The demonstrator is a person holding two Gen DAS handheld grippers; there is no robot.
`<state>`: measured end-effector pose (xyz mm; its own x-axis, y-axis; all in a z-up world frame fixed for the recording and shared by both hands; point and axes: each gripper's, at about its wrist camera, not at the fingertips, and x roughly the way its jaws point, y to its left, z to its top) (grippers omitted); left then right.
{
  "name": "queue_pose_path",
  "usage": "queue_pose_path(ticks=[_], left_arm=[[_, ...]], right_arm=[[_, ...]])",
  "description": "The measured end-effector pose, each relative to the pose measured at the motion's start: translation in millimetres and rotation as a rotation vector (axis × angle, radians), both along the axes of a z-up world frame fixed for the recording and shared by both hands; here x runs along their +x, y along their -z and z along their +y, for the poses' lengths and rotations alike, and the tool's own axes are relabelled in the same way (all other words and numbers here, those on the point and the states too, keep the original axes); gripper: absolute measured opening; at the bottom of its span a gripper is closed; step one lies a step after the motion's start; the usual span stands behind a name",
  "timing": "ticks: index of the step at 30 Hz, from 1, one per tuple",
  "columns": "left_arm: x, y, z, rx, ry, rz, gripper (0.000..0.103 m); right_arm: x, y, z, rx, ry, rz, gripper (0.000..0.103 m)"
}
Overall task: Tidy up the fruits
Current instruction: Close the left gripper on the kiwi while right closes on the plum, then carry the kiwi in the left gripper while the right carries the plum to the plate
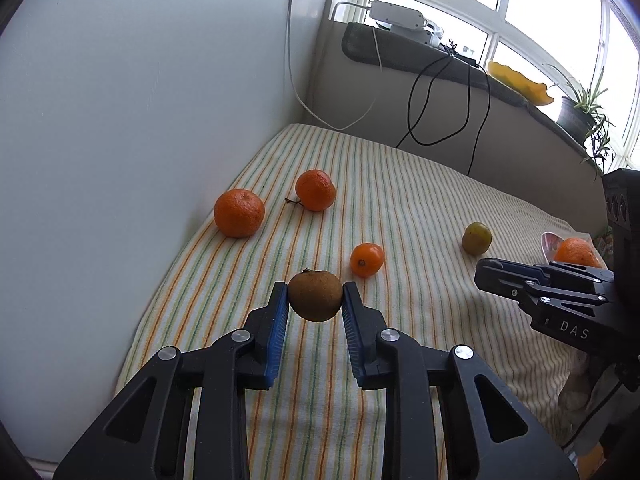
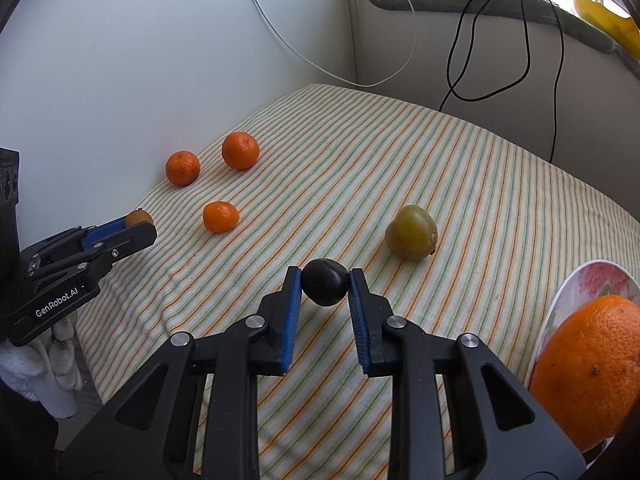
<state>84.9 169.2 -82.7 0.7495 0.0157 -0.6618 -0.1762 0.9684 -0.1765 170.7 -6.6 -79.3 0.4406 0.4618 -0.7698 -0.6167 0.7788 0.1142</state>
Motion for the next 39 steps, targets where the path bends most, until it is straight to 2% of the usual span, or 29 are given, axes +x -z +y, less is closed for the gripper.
queue_pose_path(ticks=[9,22,39], left_arm=[[-10.1,-25.5,-31.5,0.013,0.066,-0.050,0.025],[-14.2,-44.7,-76.7,0.016,0.154,-0.083,0.025],[-4.0,-54.1,-160.5,-0.008,0.326,-0.093,0.025]], right_arm=[[-18.8,-24.3,-25.2,0.053,0.005,-0.024,0.025],[-40.7,-51.9,-67.2,0.108,0.033,-0.064,0.025],[-59.5,-75.8,-164.6,0.135,0.164,-0.114,0.025]])
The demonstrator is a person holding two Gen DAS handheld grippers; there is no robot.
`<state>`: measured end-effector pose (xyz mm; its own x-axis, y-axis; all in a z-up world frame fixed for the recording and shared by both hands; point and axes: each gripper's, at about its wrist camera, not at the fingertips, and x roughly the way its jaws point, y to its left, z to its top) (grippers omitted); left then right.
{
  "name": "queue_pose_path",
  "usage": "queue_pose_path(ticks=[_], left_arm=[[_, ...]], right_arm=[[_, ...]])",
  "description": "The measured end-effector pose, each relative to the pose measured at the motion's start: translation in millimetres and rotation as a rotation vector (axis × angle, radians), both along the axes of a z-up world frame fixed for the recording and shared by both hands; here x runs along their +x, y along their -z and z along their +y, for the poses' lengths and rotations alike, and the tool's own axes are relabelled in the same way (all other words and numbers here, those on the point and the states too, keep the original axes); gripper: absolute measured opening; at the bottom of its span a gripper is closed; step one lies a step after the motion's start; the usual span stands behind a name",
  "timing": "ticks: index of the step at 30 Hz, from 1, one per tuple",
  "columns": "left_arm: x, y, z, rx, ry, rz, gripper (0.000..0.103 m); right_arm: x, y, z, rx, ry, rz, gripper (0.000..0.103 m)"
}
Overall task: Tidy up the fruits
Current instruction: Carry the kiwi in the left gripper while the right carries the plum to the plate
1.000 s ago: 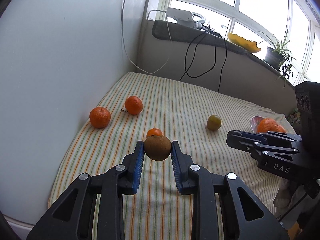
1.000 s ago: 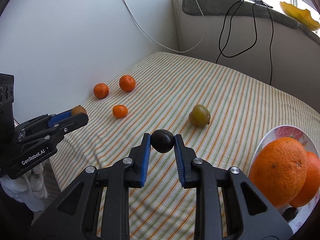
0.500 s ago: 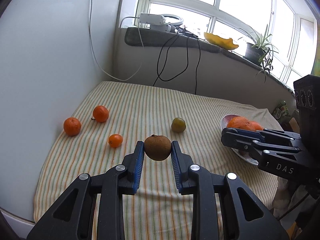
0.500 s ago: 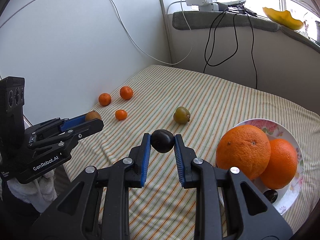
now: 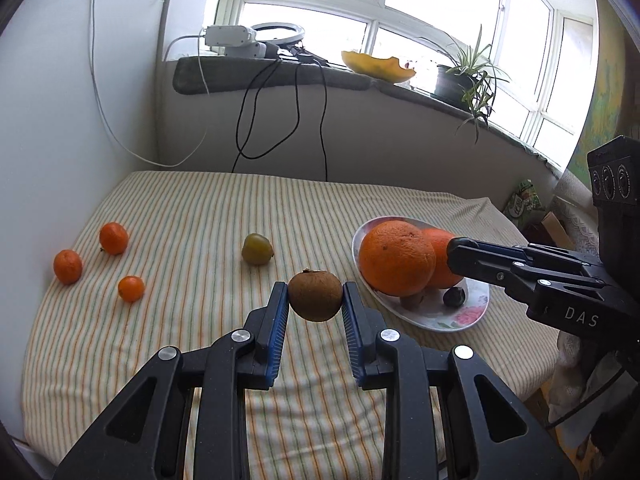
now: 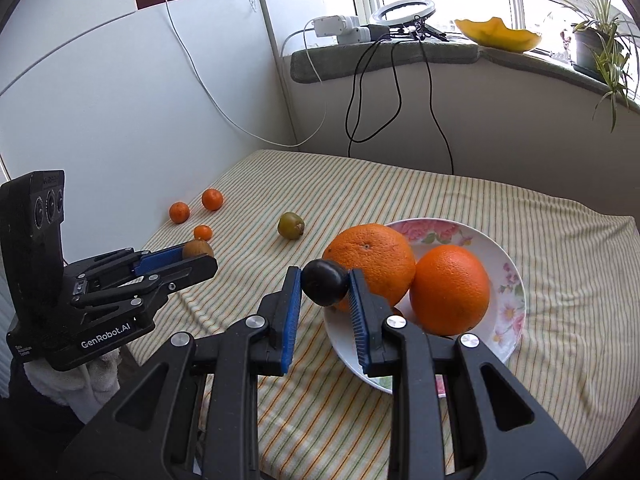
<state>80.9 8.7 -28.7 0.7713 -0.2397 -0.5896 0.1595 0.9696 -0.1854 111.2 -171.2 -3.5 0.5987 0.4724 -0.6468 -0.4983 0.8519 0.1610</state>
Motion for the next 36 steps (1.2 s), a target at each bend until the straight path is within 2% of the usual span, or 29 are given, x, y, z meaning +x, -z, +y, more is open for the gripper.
queue_pose_path(ticks=[13,23,36], left_arm=[[9.2,6.8,-63.9,-0.006,0.121,0.021,0.025],[19.4,16.3,-101.1,0.013,0.182,0.048,0.025],[28.1,24.8,-117.8,0.038,0.203,0.068,0.025]], right_arm=[[5.3,12.9,-70.6,0.001,0.126,0.030,0.025],[14.9,28.1,-90.0,0.000,0.160,0.057,0.025],[26.9,43.2,-98.7,0.004,0.173,0.084,0.025]])
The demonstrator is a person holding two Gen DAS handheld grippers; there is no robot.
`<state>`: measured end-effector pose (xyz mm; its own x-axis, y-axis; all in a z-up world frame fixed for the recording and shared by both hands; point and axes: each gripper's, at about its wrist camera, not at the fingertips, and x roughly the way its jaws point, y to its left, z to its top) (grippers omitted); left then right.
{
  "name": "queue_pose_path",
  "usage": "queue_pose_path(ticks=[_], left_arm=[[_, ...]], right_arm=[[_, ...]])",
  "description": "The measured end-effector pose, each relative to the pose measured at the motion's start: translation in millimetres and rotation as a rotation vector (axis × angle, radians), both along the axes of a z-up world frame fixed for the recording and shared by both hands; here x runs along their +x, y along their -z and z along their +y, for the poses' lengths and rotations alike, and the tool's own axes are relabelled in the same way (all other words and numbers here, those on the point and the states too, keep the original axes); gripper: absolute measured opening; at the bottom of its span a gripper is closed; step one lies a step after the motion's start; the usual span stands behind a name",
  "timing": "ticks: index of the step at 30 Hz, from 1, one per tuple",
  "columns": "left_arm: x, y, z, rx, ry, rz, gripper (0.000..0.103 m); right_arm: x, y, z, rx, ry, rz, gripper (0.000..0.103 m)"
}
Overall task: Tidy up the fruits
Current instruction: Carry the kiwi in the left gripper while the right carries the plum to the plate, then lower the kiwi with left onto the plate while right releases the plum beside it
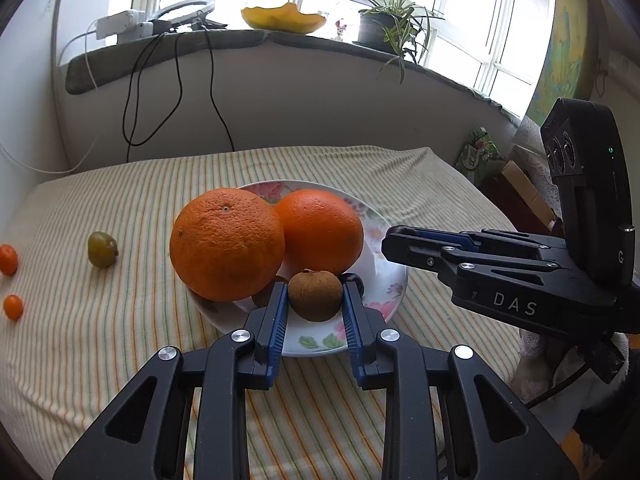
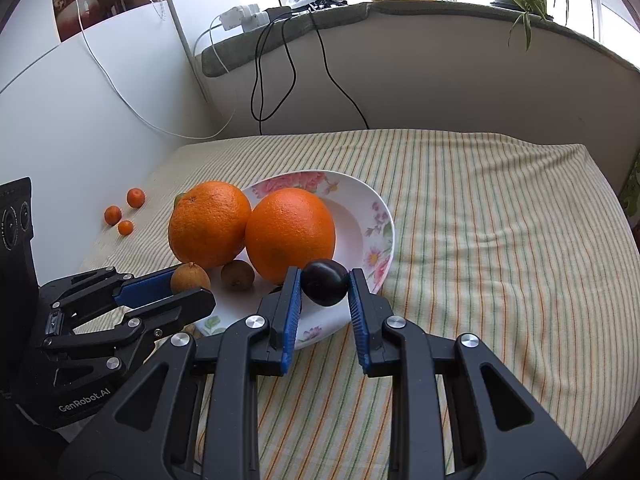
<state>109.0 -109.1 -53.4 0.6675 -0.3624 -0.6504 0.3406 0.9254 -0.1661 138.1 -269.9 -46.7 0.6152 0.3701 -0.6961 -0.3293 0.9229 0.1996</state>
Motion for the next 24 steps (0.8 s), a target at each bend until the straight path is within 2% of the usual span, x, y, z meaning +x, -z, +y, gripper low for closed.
queue_pose_path(ticks=[24], left_arm=[[3.8,1.7,-7.5,0.010,0.010,0.004,0.027]], right_arm=[[0.9,4.1,2.8,-0.011,-0.021,0.002,0.026]])
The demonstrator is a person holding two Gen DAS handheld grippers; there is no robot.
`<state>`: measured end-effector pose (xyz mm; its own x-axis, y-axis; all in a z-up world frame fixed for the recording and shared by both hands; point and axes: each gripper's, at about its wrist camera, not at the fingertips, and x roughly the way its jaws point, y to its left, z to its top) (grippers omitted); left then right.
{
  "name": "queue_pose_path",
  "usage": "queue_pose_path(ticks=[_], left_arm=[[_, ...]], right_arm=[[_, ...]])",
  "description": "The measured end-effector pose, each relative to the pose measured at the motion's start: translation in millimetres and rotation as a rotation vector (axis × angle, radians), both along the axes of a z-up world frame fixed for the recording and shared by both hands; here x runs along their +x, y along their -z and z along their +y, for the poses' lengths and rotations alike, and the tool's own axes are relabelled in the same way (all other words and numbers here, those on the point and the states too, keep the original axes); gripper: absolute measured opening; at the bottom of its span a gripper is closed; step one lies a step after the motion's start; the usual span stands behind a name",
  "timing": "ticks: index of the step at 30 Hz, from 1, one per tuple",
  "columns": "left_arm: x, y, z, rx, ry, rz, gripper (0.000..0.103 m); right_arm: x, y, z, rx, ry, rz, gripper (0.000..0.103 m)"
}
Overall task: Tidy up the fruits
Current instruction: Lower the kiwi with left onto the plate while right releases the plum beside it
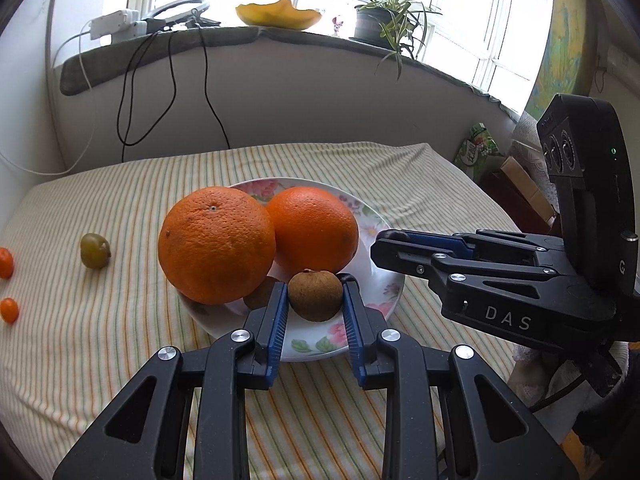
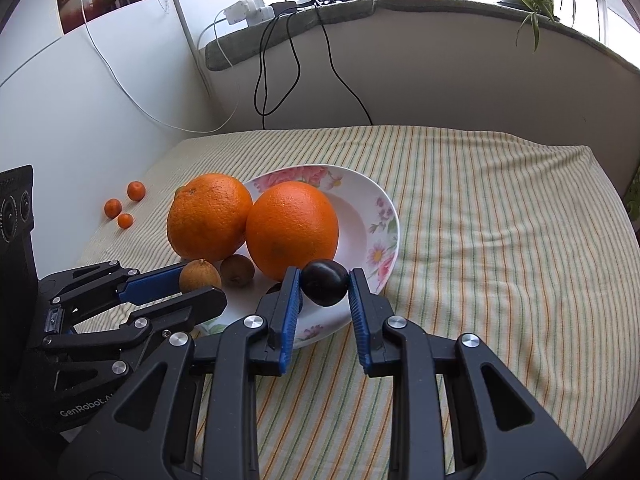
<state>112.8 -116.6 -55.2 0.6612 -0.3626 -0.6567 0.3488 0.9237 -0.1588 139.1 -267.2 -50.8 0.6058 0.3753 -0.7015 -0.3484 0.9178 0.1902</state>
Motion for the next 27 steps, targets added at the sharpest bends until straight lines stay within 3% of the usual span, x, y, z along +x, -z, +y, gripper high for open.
queue_pose_path(ticks=[4,8,13,19,27], left_arm=[[-0.8,-0.5,0.6,-0.001,-0.003,-0.006,0.039],[-1.9,-1.3,2.0,-0.001,-0.006,-0.008,0.039],[-4.6,-3.4,5.1,-0.003,-0.009,-0.013,0.041],[-7.1,-10.6,13.6,-0.013,-0.036,-0.026,0.058],[-13.1,-19.5,26.3,-0.006,-0.068,-0.047,0.066]], right_arm=[[-3.1,-2.4,1.0,-0.005,0.003,-0.020,0.053],[-4.4,-5.1,0.9,-0.009,0.007,-0.028,0.055],[-7.0,-7.5,-0.6,-0.010,0.019,-0.039,0.070],[-8.7,-13.3,-3.8,-0.016,0.042,-0.057,0.085],[-9.6,-20.6,1.5,-0.054,0.049,-0.078,0.089]])
